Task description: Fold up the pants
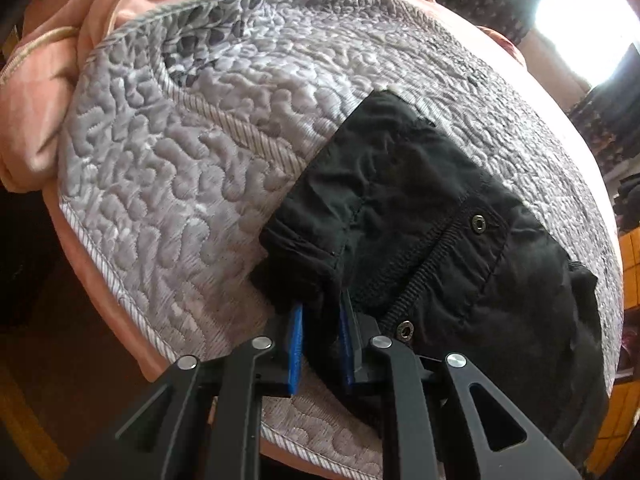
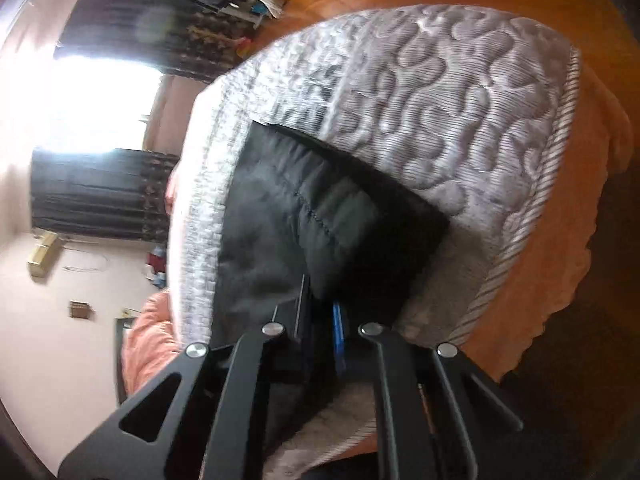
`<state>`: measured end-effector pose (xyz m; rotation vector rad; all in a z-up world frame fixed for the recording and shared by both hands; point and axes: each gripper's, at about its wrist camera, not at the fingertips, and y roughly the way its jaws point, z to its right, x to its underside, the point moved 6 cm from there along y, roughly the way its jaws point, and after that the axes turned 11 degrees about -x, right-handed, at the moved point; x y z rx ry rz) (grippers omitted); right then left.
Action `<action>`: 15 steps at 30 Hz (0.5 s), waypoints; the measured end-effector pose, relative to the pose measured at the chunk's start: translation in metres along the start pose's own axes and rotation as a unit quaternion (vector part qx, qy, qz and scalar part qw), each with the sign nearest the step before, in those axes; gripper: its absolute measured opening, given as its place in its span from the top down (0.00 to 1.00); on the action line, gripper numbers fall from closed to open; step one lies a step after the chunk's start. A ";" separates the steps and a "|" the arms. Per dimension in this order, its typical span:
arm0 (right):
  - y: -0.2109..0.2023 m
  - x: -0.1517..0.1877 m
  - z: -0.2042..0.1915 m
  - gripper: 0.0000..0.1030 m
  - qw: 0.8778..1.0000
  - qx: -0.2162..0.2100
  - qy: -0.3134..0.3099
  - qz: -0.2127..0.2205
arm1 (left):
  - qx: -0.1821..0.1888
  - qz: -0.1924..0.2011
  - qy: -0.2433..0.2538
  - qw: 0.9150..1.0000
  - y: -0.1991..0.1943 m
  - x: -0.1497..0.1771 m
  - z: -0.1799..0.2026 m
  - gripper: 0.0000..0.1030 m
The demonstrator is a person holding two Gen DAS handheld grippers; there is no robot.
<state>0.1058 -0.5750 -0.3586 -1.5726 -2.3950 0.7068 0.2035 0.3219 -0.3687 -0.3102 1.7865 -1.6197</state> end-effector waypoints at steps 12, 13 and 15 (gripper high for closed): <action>-0.001 -0.003 0.020 0.66 1.000 -0.001 0.006 -0.005 | 0.013 0.022 0.015 1.000 -0.018 0.007 -0.006 0.80; -0.009 -0.004 0.018 0.57 1.000 -0.005 0.005 0.000 | 0.016 0.024 0.012 1.000 -0.022 0.008 -0.008 0.80; -0.030 -0.007 0.011 0.52 0.999 0.022 -0.015 0.022 | 0.023 0.040 0.004 0.999 -0.038 0.009 -0.013 0.74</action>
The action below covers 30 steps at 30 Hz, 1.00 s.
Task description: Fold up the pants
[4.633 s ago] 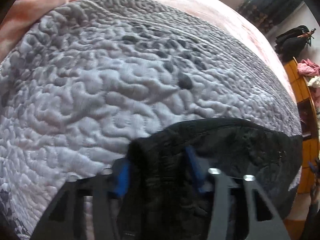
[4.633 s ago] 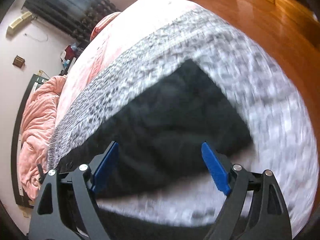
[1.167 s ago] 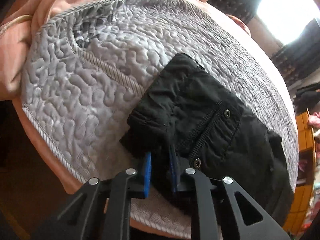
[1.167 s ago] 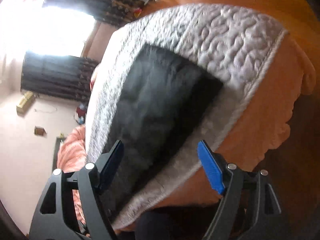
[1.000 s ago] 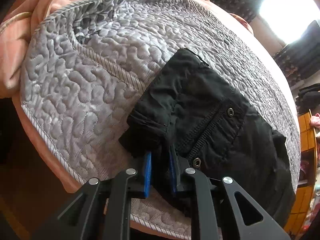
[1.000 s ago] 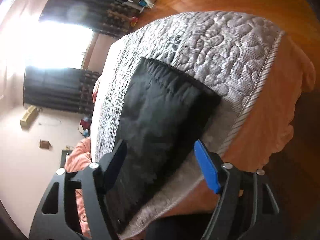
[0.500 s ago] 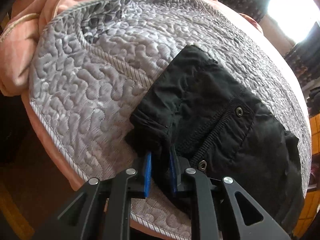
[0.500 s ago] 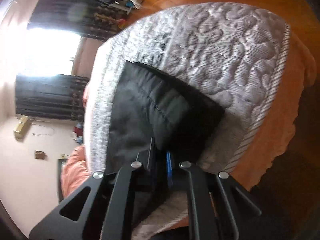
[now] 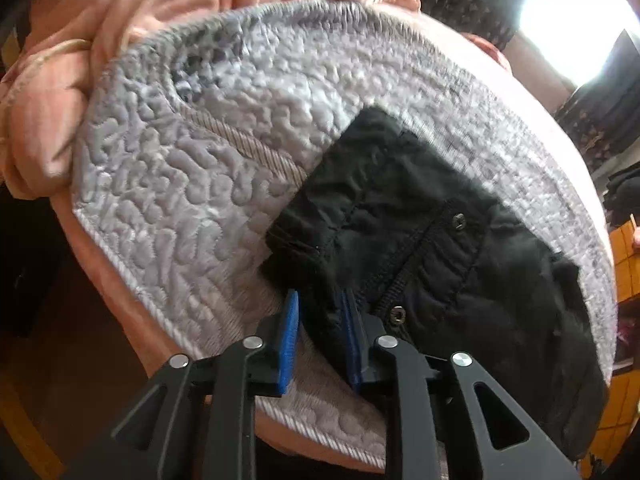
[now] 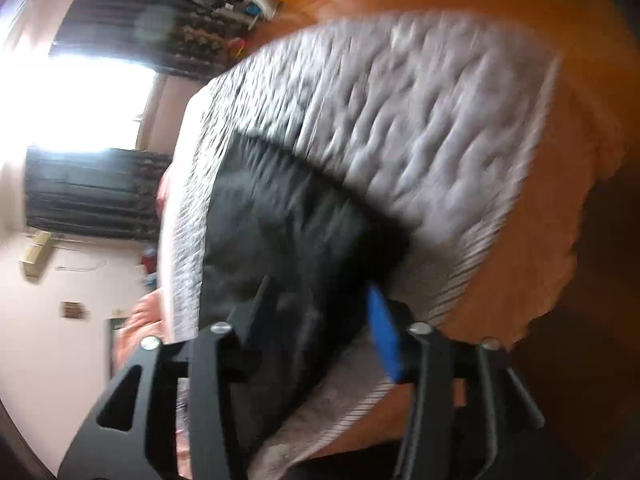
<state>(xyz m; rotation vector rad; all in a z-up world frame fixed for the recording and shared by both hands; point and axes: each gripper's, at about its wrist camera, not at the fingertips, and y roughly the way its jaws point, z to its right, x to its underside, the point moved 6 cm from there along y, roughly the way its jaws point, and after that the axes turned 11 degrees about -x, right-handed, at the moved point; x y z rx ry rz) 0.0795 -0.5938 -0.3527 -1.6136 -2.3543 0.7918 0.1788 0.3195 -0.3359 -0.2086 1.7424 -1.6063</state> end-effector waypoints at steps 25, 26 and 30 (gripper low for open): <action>-0.024 -0.012 0.028 0.39 0.997 -0.067 0.032 0.012 | -0.008 -0.034 0.001 0.999 0.033 0.037 0.037 0.16; -0.022 -0.011 0.031 0.39 0.996 -0.073 0.040 0.012 | -0.008 -0.035 0.000 0.999 0.033 0.037 0.037 0.16; -0.008 -0.005 0.031 0.39 0.995 -0.087 0.056 0.007 | -0.011 -0.033 0.004 0.999 0.032 0.039 0.042 0.16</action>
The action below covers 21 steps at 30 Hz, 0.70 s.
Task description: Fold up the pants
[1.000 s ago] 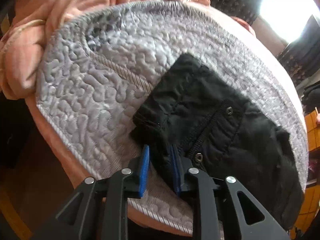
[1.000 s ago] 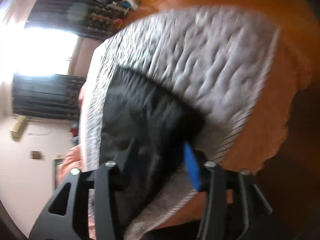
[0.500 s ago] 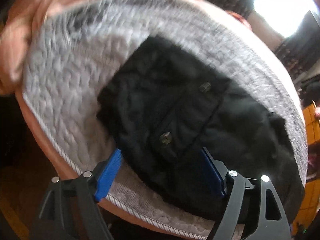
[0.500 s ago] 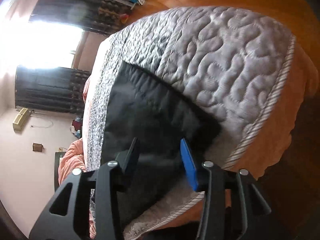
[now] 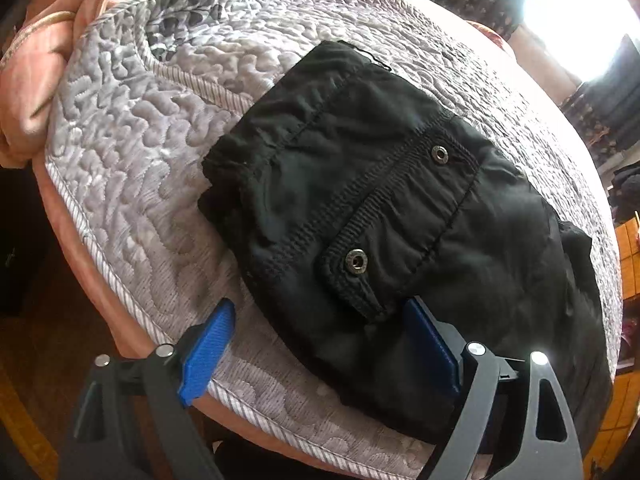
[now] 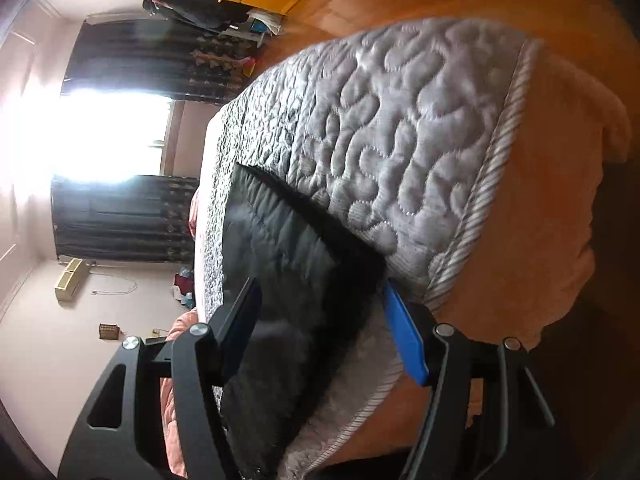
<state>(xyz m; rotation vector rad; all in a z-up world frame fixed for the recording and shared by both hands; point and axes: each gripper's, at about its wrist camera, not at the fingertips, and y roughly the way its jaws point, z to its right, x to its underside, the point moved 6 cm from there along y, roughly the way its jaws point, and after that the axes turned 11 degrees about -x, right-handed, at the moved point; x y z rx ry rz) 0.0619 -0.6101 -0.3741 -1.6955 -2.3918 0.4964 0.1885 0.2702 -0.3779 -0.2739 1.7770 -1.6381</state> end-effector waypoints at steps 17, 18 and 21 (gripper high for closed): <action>0.029 -0.002 -0.001 0.39 0.998 -0.065 0.003 -0.008 | 0.032 0.016 -0.034 0.999 0.006 -0.018 0.017 0.14; 0.032 -0.002 0.006 0.41 0.998 -0.063 0.016 -0.010 | 0.031 0.016 -0.036 0.999 0.005 -0.017 0.017 0.14; 0.031 -0.004 0.005 0.43 0.997 -0.079 0.016 -0.007 | 0.028 0.019 -0.037 0.999 0.005 -0.016 0.017 0.14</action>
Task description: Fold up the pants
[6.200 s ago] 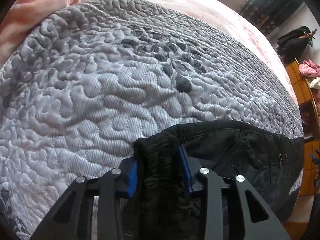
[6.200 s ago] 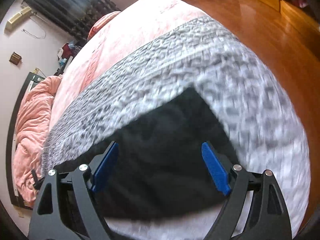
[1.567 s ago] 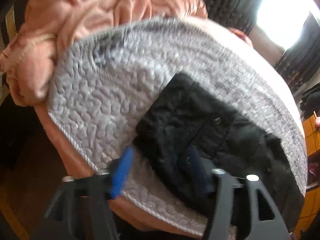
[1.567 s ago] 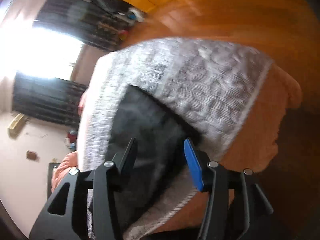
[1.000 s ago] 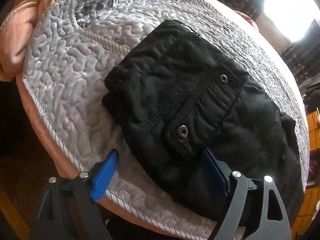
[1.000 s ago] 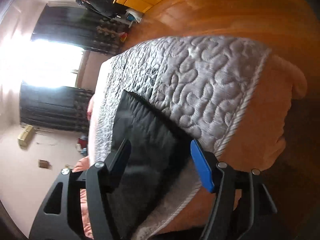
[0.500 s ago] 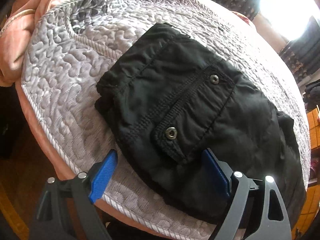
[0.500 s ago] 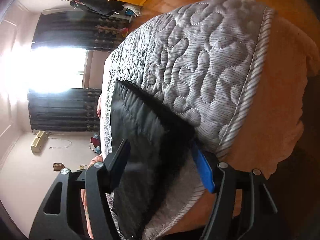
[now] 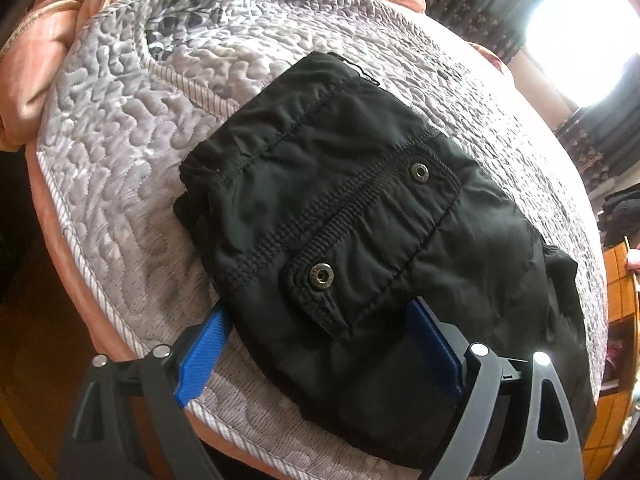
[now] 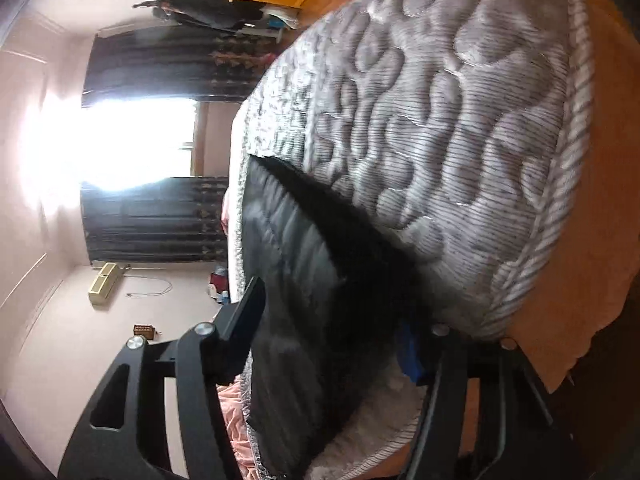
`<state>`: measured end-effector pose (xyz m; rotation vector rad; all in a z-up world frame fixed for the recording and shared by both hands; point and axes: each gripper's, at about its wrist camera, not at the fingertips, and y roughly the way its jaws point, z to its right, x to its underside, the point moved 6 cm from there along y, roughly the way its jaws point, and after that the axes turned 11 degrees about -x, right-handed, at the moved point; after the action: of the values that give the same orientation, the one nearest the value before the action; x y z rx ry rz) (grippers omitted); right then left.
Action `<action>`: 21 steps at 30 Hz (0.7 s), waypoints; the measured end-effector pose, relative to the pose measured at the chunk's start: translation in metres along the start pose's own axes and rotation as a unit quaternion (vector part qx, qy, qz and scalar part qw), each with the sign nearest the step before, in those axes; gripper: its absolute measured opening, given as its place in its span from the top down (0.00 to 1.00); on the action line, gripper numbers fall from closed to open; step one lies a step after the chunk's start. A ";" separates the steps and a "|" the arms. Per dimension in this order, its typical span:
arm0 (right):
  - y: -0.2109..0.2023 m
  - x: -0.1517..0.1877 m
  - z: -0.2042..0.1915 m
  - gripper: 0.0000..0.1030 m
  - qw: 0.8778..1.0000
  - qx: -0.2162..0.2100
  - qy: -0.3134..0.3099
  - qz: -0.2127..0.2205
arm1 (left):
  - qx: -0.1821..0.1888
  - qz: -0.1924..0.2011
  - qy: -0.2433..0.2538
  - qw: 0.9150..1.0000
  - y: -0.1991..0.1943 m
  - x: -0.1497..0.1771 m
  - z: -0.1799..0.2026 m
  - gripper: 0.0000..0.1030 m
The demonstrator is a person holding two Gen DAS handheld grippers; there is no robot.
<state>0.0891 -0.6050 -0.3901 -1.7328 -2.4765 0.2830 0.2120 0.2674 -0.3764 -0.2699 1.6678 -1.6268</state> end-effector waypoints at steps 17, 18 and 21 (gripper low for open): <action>0.012 -0.003 -0.017 0.59 1.000 0.013 -0.016 -0.008 | 0.003 0.013 -0.014 1.000 0.000 0.005 -0.001 0.12; 0.013 -0.003 -0.018 0.59 1.000 0.015 -0.017 -0.008 | 0.003 0.013 -0.016 1.000 0.000 0.005 -0.002 0.12; 0.015 -0.004 -0.022 0.69 1.000 0.020 -0.021 -0.006 | 0.004 0.015 -0.017 1.000 0.000 0.007 -0.002 0.12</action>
<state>0.1086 -0.6013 -0.3723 -1.7142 -2.4920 0.3688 0.2056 0.2647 -0.3788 -0.2650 1.6319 -1.5974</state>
